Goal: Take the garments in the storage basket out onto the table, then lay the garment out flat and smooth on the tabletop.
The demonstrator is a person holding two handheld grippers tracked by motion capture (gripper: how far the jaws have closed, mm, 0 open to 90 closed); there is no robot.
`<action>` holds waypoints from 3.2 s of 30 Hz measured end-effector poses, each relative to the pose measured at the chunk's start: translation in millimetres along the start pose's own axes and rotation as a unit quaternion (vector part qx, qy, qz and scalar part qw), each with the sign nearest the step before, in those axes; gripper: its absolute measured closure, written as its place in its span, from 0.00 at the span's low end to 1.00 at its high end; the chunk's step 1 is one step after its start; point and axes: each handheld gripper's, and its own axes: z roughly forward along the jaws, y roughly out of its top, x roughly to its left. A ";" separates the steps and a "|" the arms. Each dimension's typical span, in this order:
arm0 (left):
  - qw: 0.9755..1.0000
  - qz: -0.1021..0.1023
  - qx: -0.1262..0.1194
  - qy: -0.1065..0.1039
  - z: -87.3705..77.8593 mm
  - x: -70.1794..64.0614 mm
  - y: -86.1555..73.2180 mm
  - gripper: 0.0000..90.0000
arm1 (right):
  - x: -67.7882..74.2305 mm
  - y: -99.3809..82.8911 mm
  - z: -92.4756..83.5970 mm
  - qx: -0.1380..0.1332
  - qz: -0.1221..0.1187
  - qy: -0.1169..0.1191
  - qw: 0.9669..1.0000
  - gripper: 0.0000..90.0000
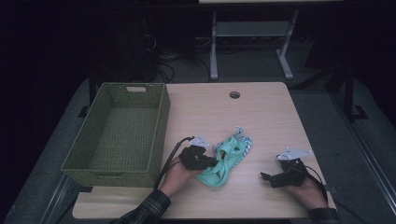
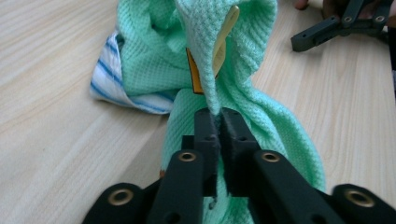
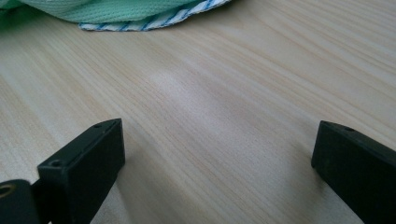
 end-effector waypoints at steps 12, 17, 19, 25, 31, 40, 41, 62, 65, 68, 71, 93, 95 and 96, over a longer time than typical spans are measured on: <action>0.998 0.015 -0.040 0.043 -23.4 9.6 9.5 0.97 | -0.3 0.3 0.5 -0.001 0.001 -0.003 1.000 0.03; 0.996 0.013 -0.056 0.061 -26.4 12.7 15.7 0.97 | 0.3 0.1 0.3 -0.003 0.003 -0.003 1.000 0.03; 0.996 0.017 -0.057 0.071 -28.3 14.0 18.1 0.98 | 0.3 0.1 0.3 -0.003 0.003 -0.003 1.000 0.03; 0.992 0.002 -0.068 0.110 -27.6 25.2 22.3 0.98 | 0.8 0.1 0.1 -0.002 0.007 -0.002 1.000 0.03; 0.987 -0.024 -0.067 0.147 -20.0 45.2 18.9 0.97 | 0.6 0.1 0.2 -0.003 0.005 -0.003 1.000 0.03; 0.986 -0.016 -0.088 0.143 -40.8 19.8 20.7 0.75 | 0.7 -0.5 -0.1 -0.002 0.004 -0.004 1.000 0.03; 0.986 -0.016 -0.087 0.139 -41.6 16.3 19.7 0.76 | 0.5 -0.5 -0.1 -0.002 0.003 -0.004 1.000 0.03; 0.993 -0.013 0.058 0.098 -17.9 5.7 -26.5 0.97 | 1.6 -0.3 -2.3 -0.001 0.002 -0.004 1.000 0.09; 0.993 -0.016 0.067 0.093 -15.4 4.6 -27.0 0.97 | 1.8 1.6 -5.7 0.001 0.008 0.001 1.000 0.19; 0.994 -0.013 0.075 0.082 -13.3 2.2 -27.2 0.97 | 0.8 4.1 -8.4 0.002 0.011 0.005 1.000 0.28; 0.994 -0.007 0.080 0.072 -11.5 -1.9 -26.6 0.97 | 0.3 7.3 -12.3 -0.009 0.009 0.004 1.000 0.36; 0.995 -0.004 0.080 0.051 -9.0 -4.1 -26.5 0.97 | -13.2 80.6 5.1 -0.054 0.012 0.081 0.995 0.76; 0.996 -0.004 0.080 0.051 -8.9 -3.9 -26.5 0.97 | -9.4 84.5 8.0 -0.053 0.009 0.089 0.995 0.76; 0.996 -0.004 0.079 0.050 -8.9 -3.8 -26.5 0.97 | -7.4 86.1 9.4 -0.051 0.004 0.092 0.994 0.76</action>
